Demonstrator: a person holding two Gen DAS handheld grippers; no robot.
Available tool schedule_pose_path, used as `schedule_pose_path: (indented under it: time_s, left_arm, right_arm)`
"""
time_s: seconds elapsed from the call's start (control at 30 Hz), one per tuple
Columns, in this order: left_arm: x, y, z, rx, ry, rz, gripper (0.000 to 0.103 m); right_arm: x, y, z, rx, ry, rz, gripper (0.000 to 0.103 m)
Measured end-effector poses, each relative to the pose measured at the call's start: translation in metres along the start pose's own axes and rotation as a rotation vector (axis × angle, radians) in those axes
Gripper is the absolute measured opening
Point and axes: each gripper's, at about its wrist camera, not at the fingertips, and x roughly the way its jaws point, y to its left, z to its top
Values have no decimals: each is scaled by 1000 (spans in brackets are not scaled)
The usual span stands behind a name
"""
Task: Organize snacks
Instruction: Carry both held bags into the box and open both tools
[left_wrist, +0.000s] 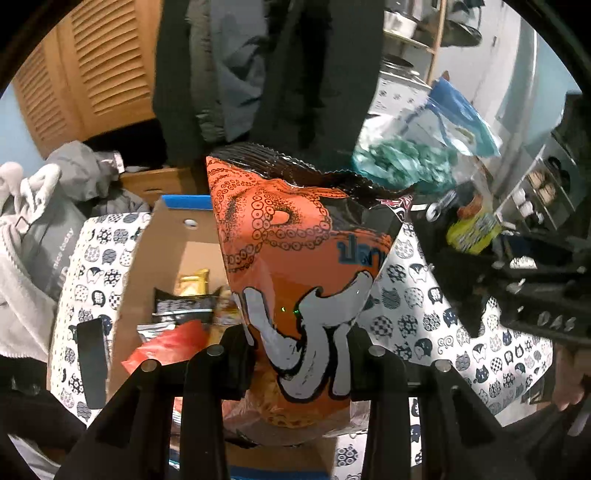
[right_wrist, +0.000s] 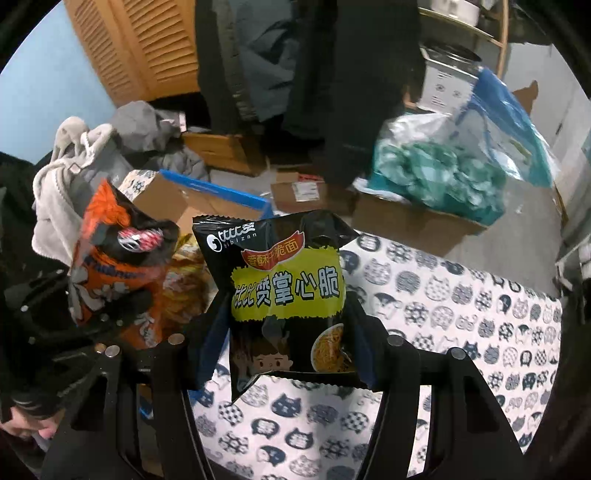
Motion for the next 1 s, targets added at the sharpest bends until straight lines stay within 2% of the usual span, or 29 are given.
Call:
schedule_pose_path:
  time_s: [0.37, 0.77, 0.87, 0.93, 1.0]
  left_arm:
    - [15, 56, 10, -91, -4, 80, 37]
    - [40, 93, 6, -194, 74, 110, 39]
    - [36, 94, 5, -198, 68, 106, 49]
    - [30, 91, 5, -183, 45, 127, 64]
    - [25, 88, 5, -166, 28, 139, 68]
  right_arm:
    - [50, 50, 25, -40, 60, 29, 59]
    - [79, 85, 43, -77, 76, 68, 61]
    - [77, 87, 43, -90, 65, 68, 64]
    - [74, 87, 43, -94, 63, 75, 64]
    - [70, 87, 43, -100, 52, 76, 64]
